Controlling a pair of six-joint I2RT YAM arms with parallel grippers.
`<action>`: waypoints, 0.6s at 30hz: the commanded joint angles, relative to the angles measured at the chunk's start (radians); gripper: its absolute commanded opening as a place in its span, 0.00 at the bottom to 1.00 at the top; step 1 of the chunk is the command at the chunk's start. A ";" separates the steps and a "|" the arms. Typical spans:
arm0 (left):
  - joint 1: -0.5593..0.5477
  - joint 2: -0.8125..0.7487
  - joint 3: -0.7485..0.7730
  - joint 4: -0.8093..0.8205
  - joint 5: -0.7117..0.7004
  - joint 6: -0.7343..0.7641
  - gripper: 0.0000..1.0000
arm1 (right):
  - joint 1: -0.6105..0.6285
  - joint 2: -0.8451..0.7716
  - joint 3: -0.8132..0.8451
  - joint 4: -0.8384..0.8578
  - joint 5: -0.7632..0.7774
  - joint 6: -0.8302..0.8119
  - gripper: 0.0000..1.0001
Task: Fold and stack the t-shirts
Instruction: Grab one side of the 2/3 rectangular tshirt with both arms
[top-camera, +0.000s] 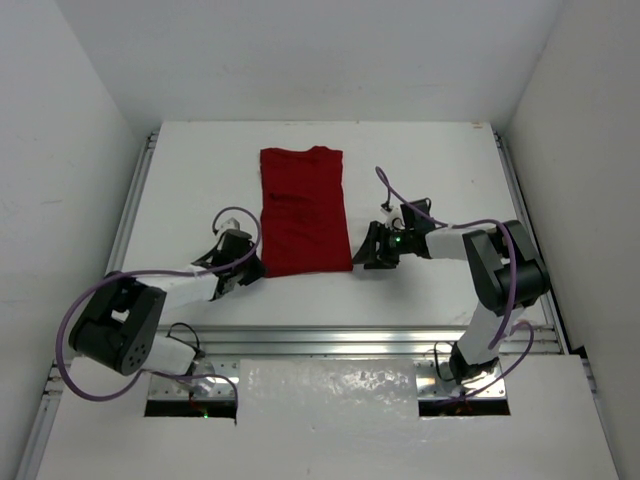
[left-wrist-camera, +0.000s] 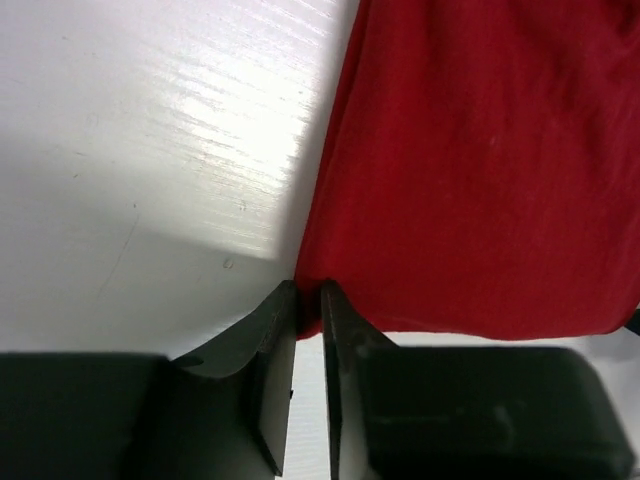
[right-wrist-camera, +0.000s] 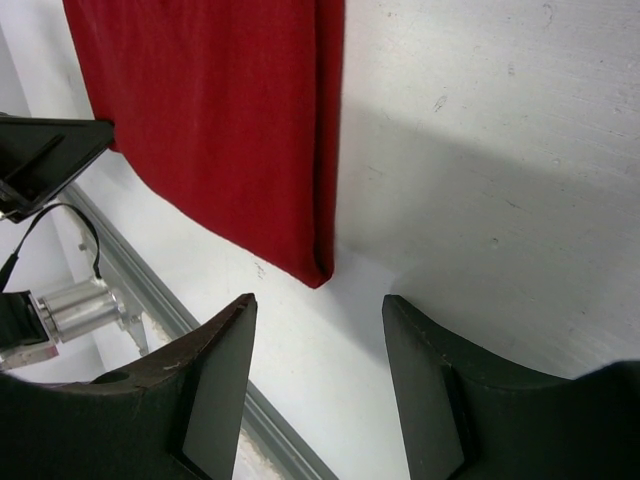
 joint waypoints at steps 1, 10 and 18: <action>0.009 0.029 0.020 -0.083 0.024 0.003 0.12 | -0.003 -0.016 0.001 0.011 0.015 -0.013 0.56; 0.009 -0.018 0.064 -0.130 -0.033 0.023 0.03 | 0.034 -0.022 -0.048 0.126 0.082 0.068 0.70; 0.009 0.003 0.043 -0.034 0.036 0.025 0.00 | 0.107 0.038 -0.028 0.074 0.168 0.124 0.50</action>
